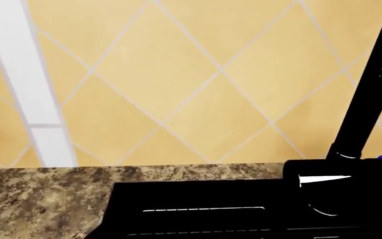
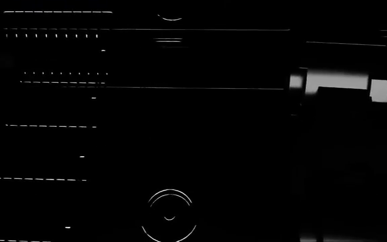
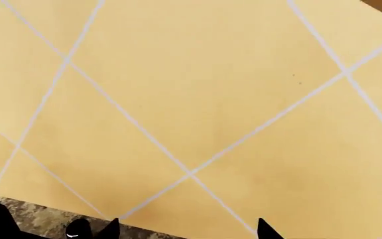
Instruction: Pick the broccolis and asparaguss from the sink and place them in one bowl. Place the onion in the other bowl. Then turn off the sink faucet.
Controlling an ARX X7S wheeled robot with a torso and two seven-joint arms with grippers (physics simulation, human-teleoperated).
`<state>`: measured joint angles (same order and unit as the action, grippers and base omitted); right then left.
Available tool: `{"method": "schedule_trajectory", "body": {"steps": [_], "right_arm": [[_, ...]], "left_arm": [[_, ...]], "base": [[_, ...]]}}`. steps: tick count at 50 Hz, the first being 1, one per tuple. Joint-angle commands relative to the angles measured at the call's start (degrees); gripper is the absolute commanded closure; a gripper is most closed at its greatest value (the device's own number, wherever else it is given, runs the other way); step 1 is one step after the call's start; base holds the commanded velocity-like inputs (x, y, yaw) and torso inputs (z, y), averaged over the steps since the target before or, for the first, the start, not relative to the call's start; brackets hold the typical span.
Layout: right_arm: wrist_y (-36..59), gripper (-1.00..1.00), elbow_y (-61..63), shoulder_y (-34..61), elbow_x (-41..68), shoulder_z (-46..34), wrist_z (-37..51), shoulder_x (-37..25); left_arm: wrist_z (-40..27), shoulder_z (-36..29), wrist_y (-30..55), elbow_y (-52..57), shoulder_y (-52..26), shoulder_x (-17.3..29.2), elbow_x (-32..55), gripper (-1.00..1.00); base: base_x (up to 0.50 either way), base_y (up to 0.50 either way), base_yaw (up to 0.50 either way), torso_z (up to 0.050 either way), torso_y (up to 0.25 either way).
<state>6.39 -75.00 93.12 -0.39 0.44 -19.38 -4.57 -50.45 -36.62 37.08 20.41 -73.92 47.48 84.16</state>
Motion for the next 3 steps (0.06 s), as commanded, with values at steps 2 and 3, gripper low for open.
{"method": "schedule_trajectory", "body": {"steps": [2,3], "right_arm": [[-0.3,-1.0,0.0,-0.6,0.5,0.5,0.3,-0.5],[-0.4,-1.0,0.0,-0.9,0.4,0.5,0.4,-0.9]], "left_arm": [[0.4,0.2,0.2,0.2,-0.2,-0.8,0.3,-1.0],[0.5,0.1,0.2,0.2,-0.2,-0.8,0.3,-1.0]], "base": [[0.0,0.0,0.0,0.0,0.0],[0.0,0.0,0.0,0.0,0.0]]}}
